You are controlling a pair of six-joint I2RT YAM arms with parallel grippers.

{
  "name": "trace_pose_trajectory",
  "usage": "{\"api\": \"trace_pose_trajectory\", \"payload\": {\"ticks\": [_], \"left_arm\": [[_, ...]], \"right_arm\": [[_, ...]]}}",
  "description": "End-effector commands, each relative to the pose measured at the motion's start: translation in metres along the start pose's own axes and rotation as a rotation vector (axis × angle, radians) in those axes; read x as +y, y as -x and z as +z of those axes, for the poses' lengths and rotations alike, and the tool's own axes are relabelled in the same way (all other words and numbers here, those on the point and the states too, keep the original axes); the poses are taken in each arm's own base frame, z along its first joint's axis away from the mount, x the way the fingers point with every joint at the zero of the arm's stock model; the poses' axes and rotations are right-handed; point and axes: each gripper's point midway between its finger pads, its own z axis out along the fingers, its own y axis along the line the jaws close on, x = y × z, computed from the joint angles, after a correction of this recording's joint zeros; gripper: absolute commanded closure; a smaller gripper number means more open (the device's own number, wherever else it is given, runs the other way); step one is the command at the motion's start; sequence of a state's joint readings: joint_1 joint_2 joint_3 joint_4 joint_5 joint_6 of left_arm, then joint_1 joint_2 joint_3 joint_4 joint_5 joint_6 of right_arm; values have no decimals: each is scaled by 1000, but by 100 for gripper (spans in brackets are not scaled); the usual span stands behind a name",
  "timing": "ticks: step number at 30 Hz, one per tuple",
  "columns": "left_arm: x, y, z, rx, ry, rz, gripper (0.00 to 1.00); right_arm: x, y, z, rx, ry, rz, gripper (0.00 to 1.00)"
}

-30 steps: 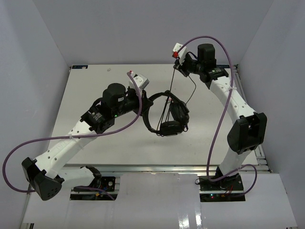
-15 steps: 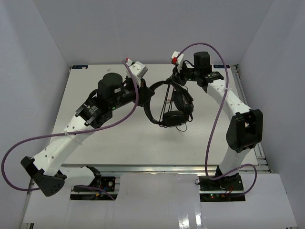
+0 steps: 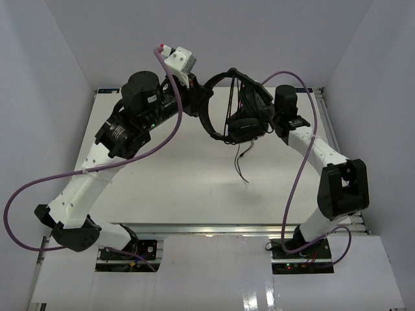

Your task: Wrap the headphones

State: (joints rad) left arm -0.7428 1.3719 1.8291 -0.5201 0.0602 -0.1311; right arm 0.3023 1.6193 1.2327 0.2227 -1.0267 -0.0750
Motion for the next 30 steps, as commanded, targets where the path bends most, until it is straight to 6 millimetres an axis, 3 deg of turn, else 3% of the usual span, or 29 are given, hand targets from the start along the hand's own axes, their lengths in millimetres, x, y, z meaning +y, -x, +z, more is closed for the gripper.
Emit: {"api": "trace_pose_trajectory", "payload": {"ticks": [1, 7, 15, 17, 21, 24, 30], "left_arm": [[-11, 68, -11, -182, -14, -54, 100], [-1, 100, -11, -267, 53, -83, 100], [26, 143, -18, -391, 220, -82, 100], [46, 146, -17, -405, 335, -39, 100], [80, 147, -20, -401, 475, 17, 100], [120, 145, -29, -389, 572, 29, 100], [186, 118, -39, -331, 689, -2, 100]], "right_arm": [[40, 25, 0, -125, 188, 93, 91], [65, 30, 7, -171, 273, 161, 86], [123, 17, 27, -188, 420, 176, 84], [137, 6, 27, -173, 439, 187, 83], [163, 2, 19, -165, 458, 151, 85], [180, -5, 12, -144, 483, 123, 87], [210, -19, 1, -99, 539, 74, 89]]}}
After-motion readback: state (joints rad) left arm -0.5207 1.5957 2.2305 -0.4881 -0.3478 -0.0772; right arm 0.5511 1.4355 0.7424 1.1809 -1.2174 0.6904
